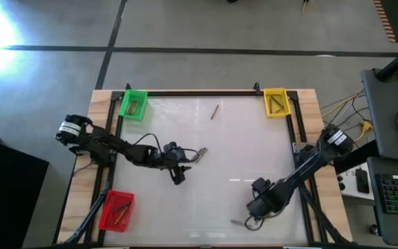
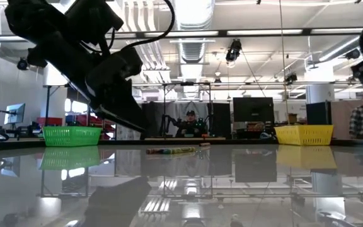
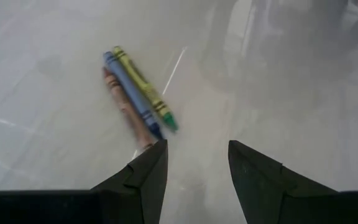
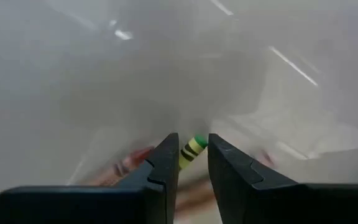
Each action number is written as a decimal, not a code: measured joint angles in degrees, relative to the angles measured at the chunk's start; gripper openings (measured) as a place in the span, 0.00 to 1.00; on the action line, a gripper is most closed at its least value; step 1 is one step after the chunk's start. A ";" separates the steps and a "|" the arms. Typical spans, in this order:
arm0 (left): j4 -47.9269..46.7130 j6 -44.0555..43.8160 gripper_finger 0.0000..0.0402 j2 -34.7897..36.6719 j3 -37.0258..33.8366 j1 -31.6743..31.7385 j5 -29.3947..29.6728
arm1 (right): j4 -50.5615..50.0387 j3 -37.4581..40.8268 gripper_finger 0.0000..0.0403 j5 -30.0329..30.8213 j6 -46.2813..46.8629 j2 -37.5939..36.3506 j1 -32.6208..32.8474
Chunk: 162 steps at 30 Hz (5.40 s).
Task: Sort crayons
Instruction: Put the green crayon into the yellow basket, then put the brown crayon into the red basket
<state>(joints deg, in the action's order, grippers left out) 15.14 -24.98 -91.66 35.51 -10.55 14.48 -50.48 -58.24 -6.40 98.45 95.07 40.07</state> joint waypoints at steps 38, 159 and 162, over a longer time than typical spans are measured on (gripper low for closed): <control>-3.10 3.72 0.38 -6.14 5.72 -0.31 -0.48 | -0.17 -14.98 0.17 2.98 -4.30 8.48 9.16; 0.30 6.80 0.26 -14.36 5.35 7.98 2.45 | 4.56 6.74 0.37 35.85 -31.93 -17.07 -15.32; 0.31 7.13 0.16 -14.30 5.35 8.15 2.00 | 4.56 6.37 0.37 39.05 -29.63 -17.07 -13.24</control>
<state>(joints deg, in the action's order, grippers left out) 15.44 -17.85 -105.96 40.86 -2.39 16.48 -45.91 -51.87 32.65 68.82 78.00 26.83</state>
